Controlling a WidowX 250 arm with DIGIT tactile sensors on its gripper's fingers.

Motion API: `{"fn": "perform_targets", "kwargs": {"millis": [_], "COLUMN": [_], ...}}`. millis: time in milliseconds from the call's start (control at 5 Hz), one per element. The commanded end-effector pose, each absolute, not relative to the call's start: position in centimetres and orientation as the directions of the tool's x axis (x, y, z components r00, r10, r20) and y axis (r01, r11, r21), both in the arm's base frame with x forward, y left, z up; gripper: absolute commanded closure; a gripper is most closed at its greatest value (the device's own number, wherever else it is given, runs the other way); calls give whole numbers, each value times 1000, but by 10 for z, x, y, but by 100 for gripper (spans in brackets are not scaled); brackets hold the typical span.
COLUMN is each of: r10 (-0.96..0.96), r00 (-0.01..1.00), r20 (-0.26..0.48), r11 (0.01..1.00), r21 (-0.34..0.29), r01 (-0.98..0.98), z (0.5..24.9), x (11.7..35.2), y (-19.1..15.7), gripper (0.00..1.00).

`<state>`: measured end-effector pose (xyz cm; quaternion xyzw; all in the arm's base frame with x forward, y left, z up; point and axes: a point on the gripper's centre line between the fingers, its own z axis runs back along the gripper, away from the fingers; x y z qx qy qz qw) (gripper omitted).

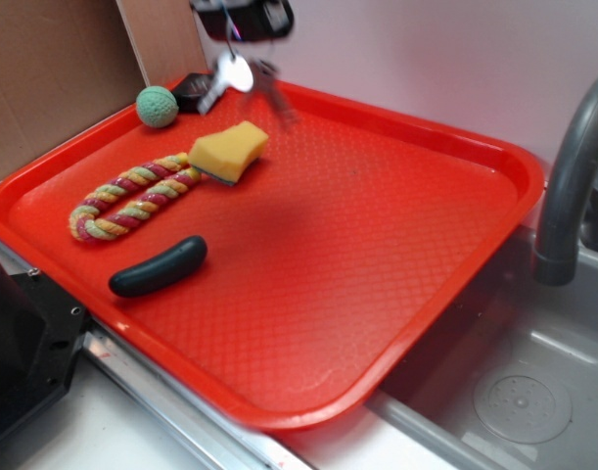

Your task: Grab the silver keys.

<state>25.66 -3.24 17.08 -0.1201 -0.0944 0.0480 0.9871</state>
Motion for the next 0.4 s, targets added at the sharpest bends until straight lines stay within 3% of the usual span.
{"fn": "perform_targets", "kwargs": {"millis": [0, 200], "r10": [45, 34], "r00": [956, 964], "r20": [291, 263], "r11": [980, 983], "r21": [-197, -182], "r01": [14, 15], "z": [254, 249], "x": [253, 258], "y": [-43, -47], "gripper": [100, 100]}}
